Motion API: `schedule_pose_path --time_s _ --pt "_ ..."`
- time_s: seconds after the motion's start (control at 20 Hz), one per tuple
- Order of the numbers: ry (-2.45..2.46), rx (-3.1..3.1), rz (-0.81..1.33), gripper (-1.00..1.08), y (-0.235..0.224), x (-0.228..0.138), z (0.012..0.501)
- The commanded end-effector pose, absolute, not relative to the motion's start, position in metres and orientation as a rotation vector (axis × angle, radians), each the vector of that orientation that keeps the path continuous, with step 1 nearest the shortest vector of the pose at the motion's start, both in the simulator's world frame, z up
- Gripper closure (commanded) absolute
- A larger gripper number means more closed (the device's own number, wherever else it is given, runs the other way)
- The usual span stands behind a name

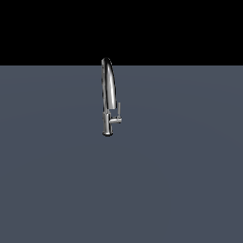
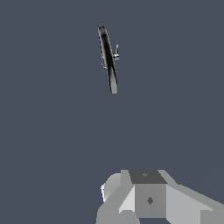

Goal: Turn on the faucet by rotating a designated handle.

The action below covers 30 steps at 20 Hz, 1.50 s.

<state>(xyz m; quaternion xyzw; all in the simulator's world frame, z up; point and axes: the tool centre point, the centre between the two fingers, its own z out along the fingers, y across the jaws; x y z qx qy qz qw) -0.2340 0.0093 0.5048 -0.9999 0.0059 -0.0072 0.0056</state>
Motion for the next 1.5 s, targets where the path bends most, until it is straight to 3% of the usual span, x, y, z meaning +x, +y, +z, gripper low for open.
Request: schedule_pose_path --time_s 0.0,1.45 --pt "0.044 -3.114 0.010 1.08 0.010 -0.225 0.503" --pt "0.492 -2.696 0.576 1.08 0.013 -0.068 0.436"
